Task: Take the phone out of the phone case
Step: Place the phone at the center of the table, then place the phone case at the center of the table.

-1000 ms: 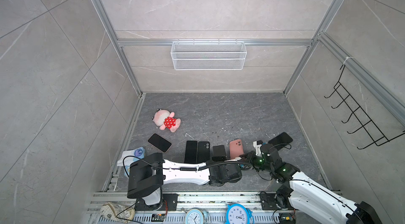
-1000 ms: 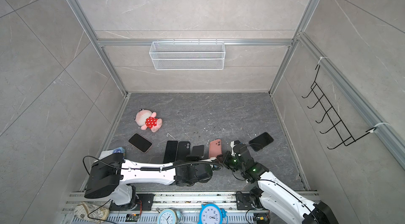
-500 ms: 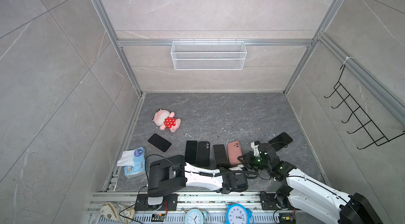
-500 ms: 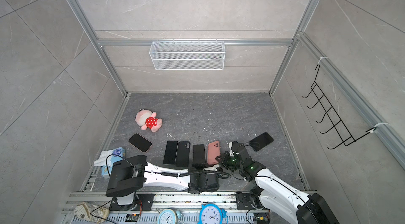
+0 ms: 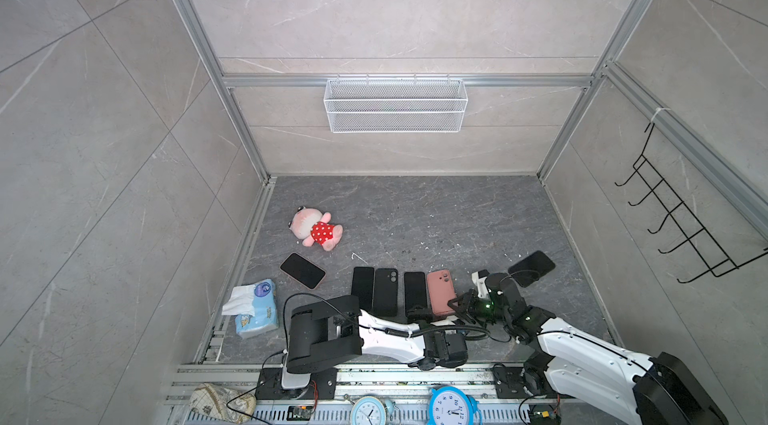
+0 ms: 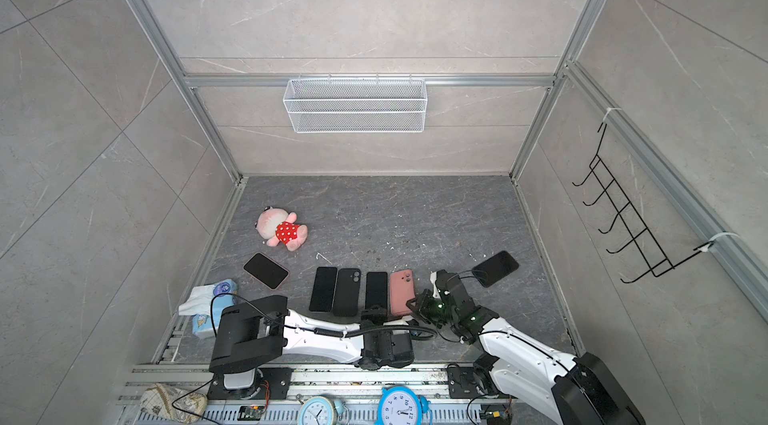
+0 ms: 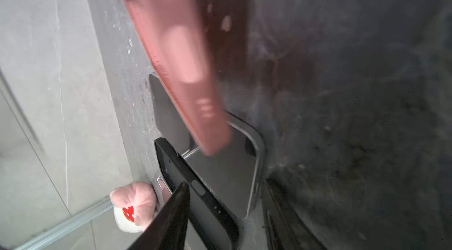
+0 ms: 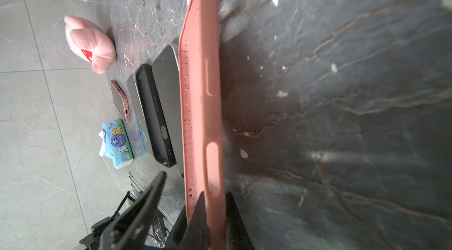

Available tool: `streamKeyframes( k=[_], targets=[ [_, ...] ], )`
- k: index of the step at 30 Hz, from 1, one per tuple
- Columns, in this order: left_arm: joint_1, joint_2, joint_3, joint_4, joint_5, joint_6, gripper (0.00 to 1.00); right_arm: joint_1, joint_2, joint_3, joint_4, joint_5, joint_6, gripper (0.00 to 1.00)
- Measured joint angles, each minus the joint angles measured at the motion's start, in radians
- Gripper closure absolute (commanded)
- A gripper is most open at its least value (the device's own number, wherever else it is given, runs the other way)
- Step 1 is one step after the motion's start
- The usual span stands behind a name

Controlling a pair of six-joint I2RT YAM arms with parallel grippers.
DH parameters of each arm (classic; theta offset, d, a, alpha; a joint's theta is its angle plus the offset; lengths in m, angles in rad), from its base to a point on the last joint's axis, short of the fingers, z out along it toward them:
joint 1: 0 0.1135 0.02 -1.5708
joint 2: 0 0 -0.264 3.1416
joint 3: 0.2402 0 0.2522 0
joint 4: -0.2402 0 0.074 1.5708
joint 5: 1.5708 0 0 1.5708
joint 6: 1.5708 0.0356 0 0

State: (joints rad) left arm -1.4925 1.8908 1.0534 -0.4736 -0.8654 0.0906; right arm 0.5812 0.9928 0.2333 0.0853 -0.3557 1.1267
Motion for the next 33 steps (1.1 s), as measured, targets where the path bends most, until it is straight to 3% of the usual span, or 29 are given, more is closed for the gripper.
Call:
streamKeyframes(
  k=[7, 17, 26, 33],
  targets=[
    [0.000, -0.052, -0.045, 0.005, -0.016, -0.064, 0.26, 0.043, 0.037, 0.000, 0.033, 0.039, 0.007, 1.00],
    [0.014, -0.442, -0.186, -0.002, 0.013, -0.215, 0.20, 0.071, 0.057, -0.002, 0.039, 0.102, 0.007, 1.00],
    [0.154, -0.689, -0.257, 0.003, 0.143, -0.317, 0.19, 0.133, 0.106, -0.033, 0.101, 0.164, 0.034, 1.00],
    [0.211, -0.772, -0.257, 0.006, 0.220, -0.359, 0.18, 0.212, 0.171, -0.033, 0.182, 0.248, 0.087, 1.00]
  ],
)
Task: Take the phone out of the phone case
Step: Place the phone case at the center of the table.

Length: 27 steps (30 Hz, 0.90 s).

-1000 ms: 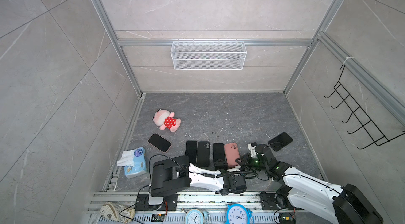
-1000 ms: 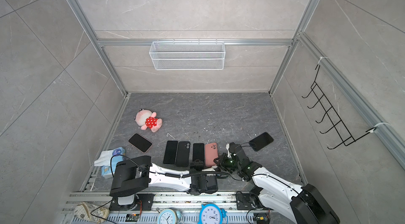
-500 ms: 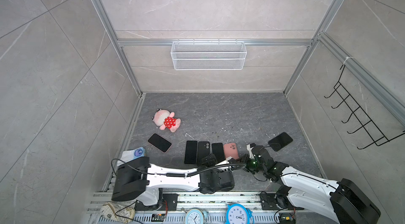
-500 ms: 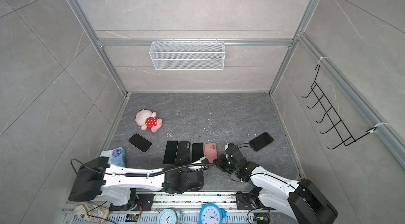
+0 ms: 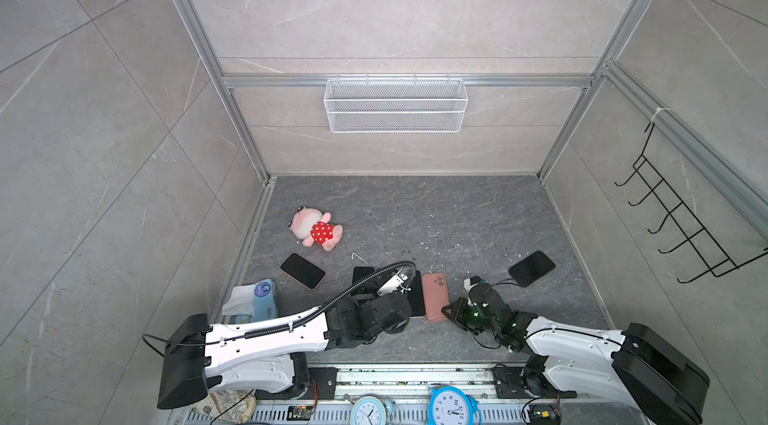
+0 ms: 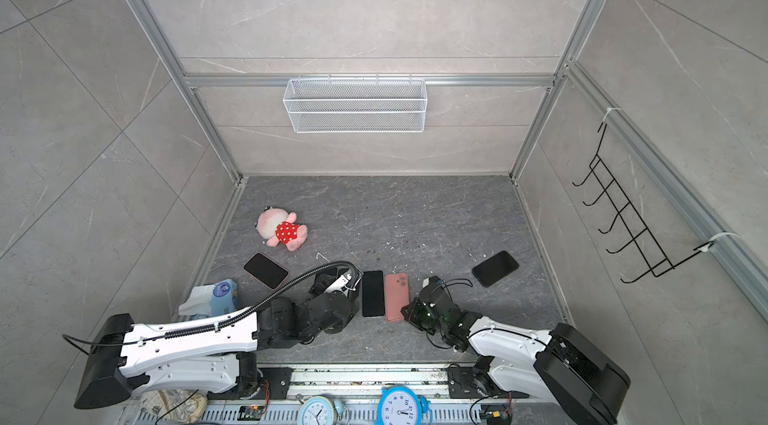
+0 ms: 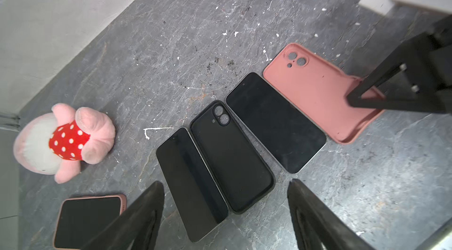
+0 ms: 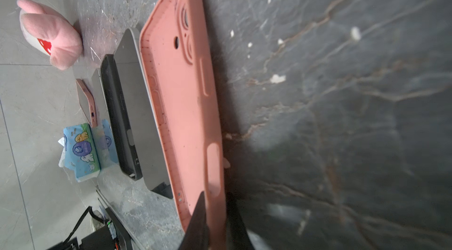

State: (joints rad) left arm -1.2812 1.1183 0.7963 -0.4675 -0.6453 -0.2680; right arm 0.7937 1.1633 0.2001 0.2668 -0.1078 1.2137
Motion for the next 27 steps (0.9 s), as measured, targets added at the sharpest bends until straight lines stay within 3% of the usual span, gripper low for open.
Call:
streamKeyframes(
  k=[10, 27],
  targets=[
    [0.053, -0.018, 0.011, 0.001, 0.059, -0.033, 0.18, 0.133, 0.056, 0.004, 0.079, 0.171, 0.100, 1.00],
    [0.078, -0.016, 0.038, 0.028, 0.132, -0.086, 0.18, 0.151, 0.107, 0.070, 0.023, 0.254, 0.078, 0.96]
  ],
)
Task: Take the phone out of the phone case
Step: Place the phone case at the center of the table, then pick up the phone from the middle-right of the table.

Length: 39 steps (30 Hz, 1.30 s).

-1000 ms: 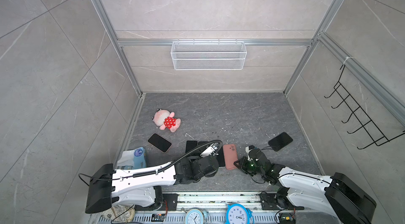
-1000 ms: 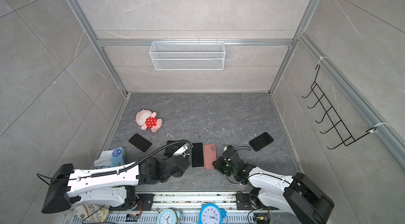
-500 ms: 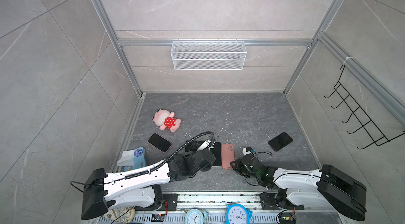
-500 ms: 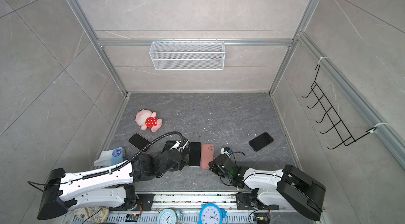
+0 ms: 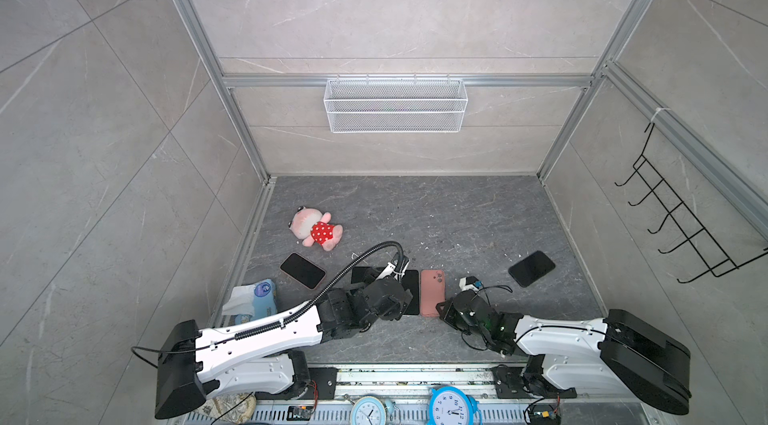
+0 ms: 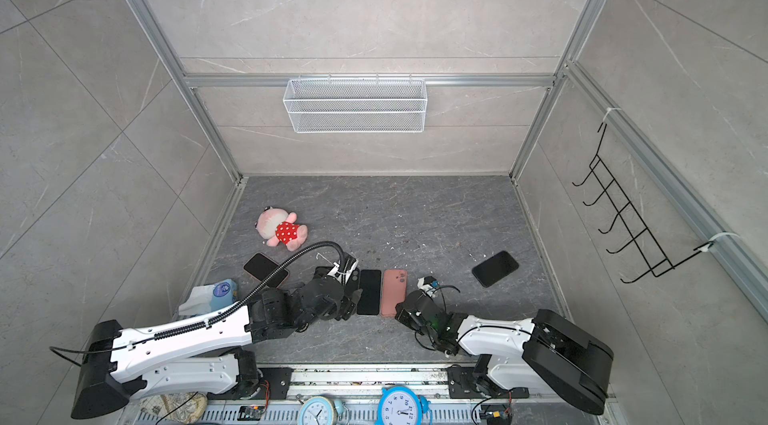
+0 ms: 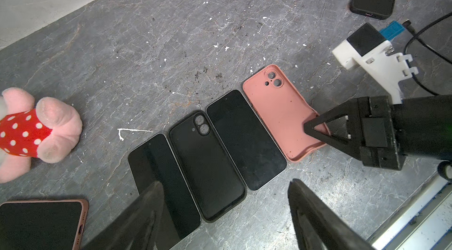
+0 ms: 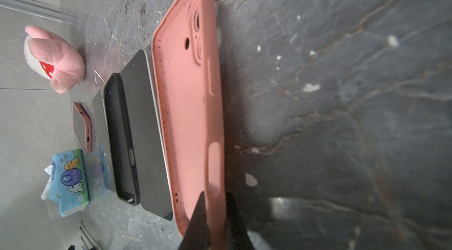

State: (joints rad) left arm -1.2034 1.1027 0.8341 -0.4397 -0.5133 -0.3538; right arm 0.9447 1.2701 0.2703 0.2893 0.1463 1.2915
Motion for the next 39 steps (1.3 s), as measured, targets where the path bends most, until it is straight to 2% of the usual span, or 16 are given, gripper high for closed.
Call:
streamKeyframes(
  k=[3, 9, 13, 14, 19, 20, 26, 32, 35, 39],
  targets=[
    [0.000, 0.000, 0.000, 0.000, 0.000, -0.005, 0.18, 0.000, 0.034, 0.024, 0.000, -0.004, -0.024, 0.89],
    [0.000, -0.001, 0.000, 0.000, 0.000, -0.011, 0.17, 0.000, 0.050, 0.060, -0.016, -0.021, -0.078, 0.59],
    [0.000, -0.001, 0.000, 0.000, 0.000, -0.014, 0.17, 0.000, 0.028, 0.076, -0.059, -0.027, -0.109, 0.46],
    [0.000, -0.001, 0.000, 0.000, 0.000, -0.014, 0.17, 0.000, 0.017, 0.077, -0.077, -0.027, -0.116, 0.38],
    [0.000, -0.001, 0.000, -0.001, 0.000, -0.019, 0.17, 0.000, -0.066, 0.113, -0.249, -0.020, -0.165, 0.14],
    [0.000, -0.001, 0.000, -0.001, -0.001, -0.021, 0.17, 0.000, -0.087, 0.122, -0.294, -0.016, -0.176, 0.01],
    [0.003, -0.007, 0.000, -0.001, -0.003, -0.031, 0.16, 0.000, -0.244, 0.192, -0.558, 0.039, -0.234, 0.00],
    [0.008, -0.018, 0.000, 0.002, 0.001, -0.037, 0.16, -0.027, -0.363, 0.352, -0.853, 0.234, -0.277, 0.00],
    [0.008, -0.018, 0.000, 0.015, 0.003, -0.039, 0.12, -0.127, -0.365, 0.441, -0.960, 0.327, -0.317, 0.00],
    [0.021, -0.017, 0.000, 0.048, 0.025, -0.051, 0.09, -0.343, -0.366, 0.500, -1.029, 0.370, -0.420, 0.00]
  ],
)
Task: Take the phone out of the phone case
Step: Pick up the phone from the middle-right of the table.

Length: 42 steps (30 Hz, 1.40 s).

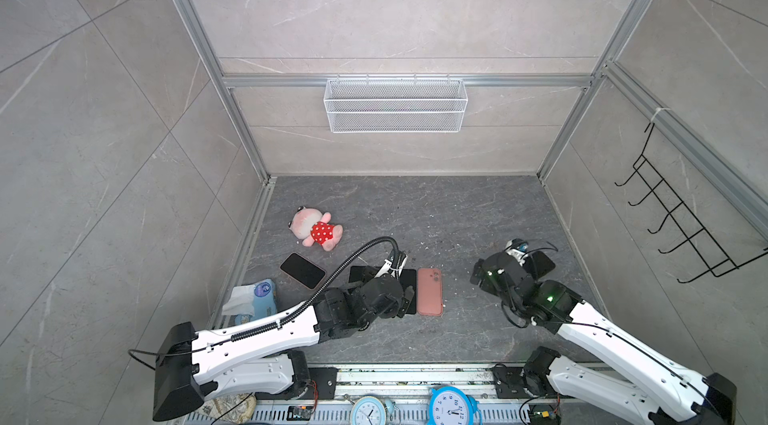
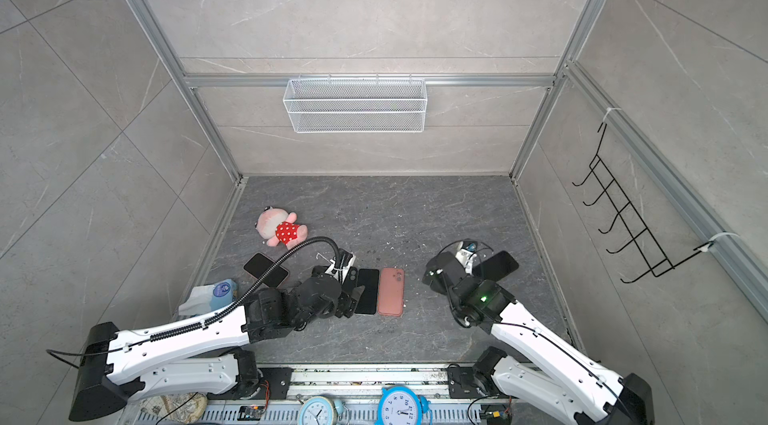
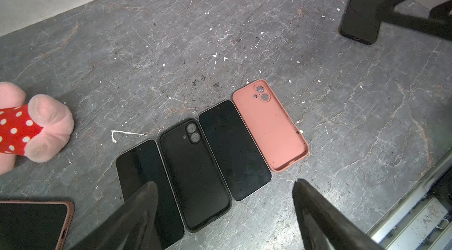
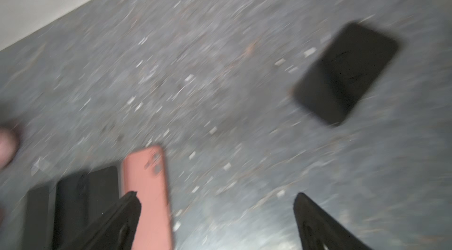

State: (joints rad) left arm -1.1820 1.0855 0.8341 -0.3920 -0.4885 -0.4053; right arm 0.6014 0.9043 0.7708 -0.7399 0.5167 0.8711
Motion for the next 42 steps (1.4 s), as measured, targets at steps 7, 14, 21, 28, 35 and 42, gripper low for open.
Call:
streamKeyframes(
  k=[7, 14, 21, 28, 35, 42],
  targets=[
    [0.089, 0.030, 0.000, 0.047, 0.113, -0.040, 0.07, -0.388, 0.153, 0.045, 0.040, -0.162, -0.185, 0.00],
    [0.149, 0.055, -0.001, 0.090, 0.178, -0.045, 0.07, -0.633, 0.366, 0.066, 0.123, -0.375, -0.301, 0.00],
    [0.202, 0.069, -0.012, 0.116, 0.212, -0.044, 0.07, -0.722, 0.529, 0.108, 0.191, -0.465, -0.375, 0.00],
    [0.228, 0.086, -0.017, 0.133, 0.237, -0.044, 0.07, -0.784, 0.652, 0.112, 0.245, -0.510, -0.406, 0.00],
    [0.235, 0.101, -0.018, 0.139, 0.238, -0.044, 0.07, -0.808, 0.729, 0.158, 0.297, -0.529, -0.424, 0.00],
    [0.240, 0.128, -0.018, 0.139, 0.242, -0.044, 0.07, -0.815, 0.772, 0.198, 0.326, -0.532, -0.447, 0.00]
  ],
)
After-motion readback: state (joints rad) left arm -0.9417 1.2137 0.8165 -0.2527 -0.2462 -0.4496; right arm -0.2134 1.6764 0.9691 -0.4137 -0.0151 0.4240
